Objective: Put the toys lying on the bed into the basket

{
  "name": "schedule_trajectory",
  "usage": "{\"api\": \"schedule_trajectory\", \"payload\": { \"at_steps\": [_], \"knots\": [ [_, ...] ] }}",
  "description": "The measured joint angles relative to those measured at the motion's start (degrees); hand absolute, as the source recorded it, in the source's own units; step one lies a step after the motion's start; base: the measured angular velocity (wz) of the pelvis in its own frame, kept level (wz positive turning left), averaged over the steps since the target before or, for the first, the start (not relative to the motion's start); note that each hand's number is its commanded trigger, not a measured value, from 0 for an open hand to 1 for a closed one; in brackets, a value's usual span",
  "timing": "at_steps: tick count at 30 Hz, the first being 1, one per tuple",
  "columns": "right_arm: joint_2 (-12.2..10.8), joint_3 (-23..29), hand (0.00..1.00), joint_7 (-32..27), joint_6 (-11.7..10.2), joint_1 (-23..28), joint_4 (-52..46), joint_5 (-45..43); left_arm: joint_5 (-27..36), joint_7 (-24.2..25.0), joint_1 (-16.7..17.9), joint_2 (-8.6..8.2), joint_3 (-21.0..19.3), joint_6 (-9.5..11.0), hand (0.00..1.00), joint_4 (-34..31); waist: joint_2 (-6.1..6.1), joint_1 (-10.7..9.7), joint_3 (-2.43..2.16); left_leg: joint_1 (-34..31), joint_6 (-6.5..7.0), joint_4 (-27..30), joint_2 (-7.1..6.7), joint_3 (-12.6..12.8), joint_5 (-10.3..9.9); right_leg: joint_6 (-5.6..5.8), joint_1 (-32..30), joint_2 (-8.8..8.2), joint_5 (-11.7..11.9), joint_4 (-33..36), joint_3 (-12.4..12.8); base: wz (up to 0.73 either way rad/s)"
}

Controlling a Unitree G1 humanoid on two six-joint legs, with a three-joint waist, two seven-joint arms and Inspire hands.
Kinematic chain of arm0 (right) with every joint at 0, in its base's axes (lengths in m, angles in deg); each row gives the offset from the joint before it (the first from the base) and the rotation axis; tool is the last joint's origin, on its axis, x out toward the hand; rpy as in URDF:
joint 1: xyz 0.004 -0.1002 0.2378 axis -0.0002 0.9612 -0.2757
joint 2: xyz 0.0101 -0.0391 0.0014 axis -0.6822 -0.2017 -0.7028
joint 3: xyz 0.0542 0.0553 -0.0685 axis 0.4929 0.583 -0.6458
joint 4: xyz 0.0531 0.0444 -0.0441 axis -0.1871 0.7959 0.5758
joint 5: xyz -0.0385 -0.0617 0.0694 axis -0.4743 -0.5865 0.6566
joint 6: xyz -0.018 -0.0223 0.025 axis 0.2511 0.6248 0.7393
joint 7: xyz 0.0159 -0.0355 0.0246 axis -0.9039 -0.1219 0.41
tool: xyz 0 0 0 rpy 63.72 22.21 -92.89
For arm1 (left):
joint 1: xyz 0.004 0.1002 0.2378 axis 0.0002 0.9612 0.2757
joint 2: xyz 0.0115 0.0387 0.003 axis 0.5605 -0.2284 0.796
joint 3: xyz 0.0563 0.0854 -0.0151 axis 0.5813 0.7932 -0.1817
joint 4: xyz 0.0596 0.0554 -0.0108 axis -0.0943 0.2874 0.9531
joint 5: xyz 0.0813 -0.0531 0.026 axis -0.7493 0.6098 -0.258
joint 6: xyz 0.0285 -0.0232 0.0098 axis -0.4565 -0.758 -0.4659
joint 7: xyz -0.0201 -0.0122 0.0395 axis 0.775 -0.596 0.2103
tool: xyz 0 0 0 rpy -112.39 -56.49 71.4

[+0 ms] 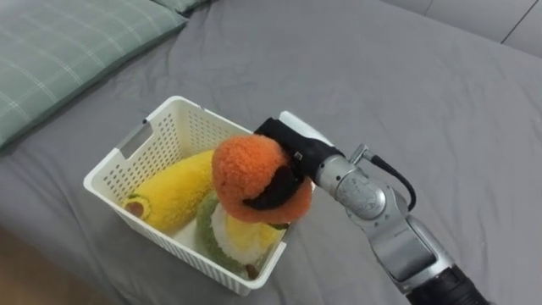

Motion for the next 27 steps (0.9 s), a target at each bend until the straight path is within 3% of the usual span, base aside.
{"api": "schedule_trajectory", "payload": {
  "at_steps": [4, 11, 14, 17, 23, 25, 27],
  "knots": [
    [0.1, 0.0, 0.00, -0.7, -0.7, 1.3, 0.0, 0.1, 0.2, -0.8, 0.0, 0.04, 0.0, 1.7, 0.00, 0.8, -0.05, -1.1, -0.03, 0.0, 0.00, -0.1, 0.01, 0.1, 0.0, 0.00, 0.0, 0.00, 0.0, 0.0, 0.1, 0.00],
    [0.5, 1.0, 0.00, -2.4, -2.3, 2.4, 0.0, 3.2, 0.2, -1.0, 0.1, 0.08, 0.0, 2.7, 0.00, 1.5, 0.15, -1.4, 0.14, 0.9, 0.00, -0.5, 0.08, 0.6, 0.0, 0.01, 0.5, 0.14, 0.0, 0.0, 1.0, -0.04],
    [1.0, 2.4, 0.00, -2.9, -2.3, 2.5, 0.0, 8.4, 0.7, -1.0, -0.1, 0.05, 0.0, 2.8, 0.00, 1.7, 0.20, -1.8, 0.18, 0.9, 0.01, -0.5, 0.06, 0.6, 0.0, 0.05, 0.6, 0.11, 0.0, -0.1, 0.9, 0.00],
    [1.4, 3.7, 0.00, -3.0, -2.4, 2.5, -0.9, 14.9, 1.2, -1.0, 0.0, -0.02, -0.2, 2.9, 0.00, 1.6, 0.21, -2.4, 0.18, 0.9, 0.01, -0.8, 0.06, 0.5, 0.0, 0.05, 0.7, 0.10, 0.0, -0.1, 0.8, 0.01],
    [1.5, 4.4, 0.00, -2.3, -3.6, 4.5, 0.8, 38.7, 3.2, -0.9, 0.1, -0.02, 0.0, 3.5, 0.00, 1.5, 0.59, -2.6, 0.36, 1.0, 0.01, -0.3, 0.06, 0.5, 0.0, 0.07, 0.9, 0.11, 0.0, -0.1, 0.8, 0.00],
    [1.0, 4.4, 0.00, -1.5, -3.6, 5.9, 2.2, 46.8, 3.1, -0.9, 0.1, -0.10, 0.4, 3.6, 0.00, 1.4, 1.16, -2.5, 0.57, 0.8, 0.06, -0.1, 0.06, 0.5, -0.1, 0.09, 0.9, 0.01, 0.1, -0.1, 0.2, 0.05],
    [0.3, 4.4, 0.00, -0.7, -3.6, 7.4, 2.5, 50.4, 3.2, -0.9, 0.5, -0.30, 0.4, 3.6, 0.00, 1.4, 1.87, -2.5, 0.39, 0.8, 0.13, -0.1, 0.05, 0.5, -0.1, 0.11, 0.9, -0.01, 0.1, -0.1, 0.1, 0.02]
  ]
}}
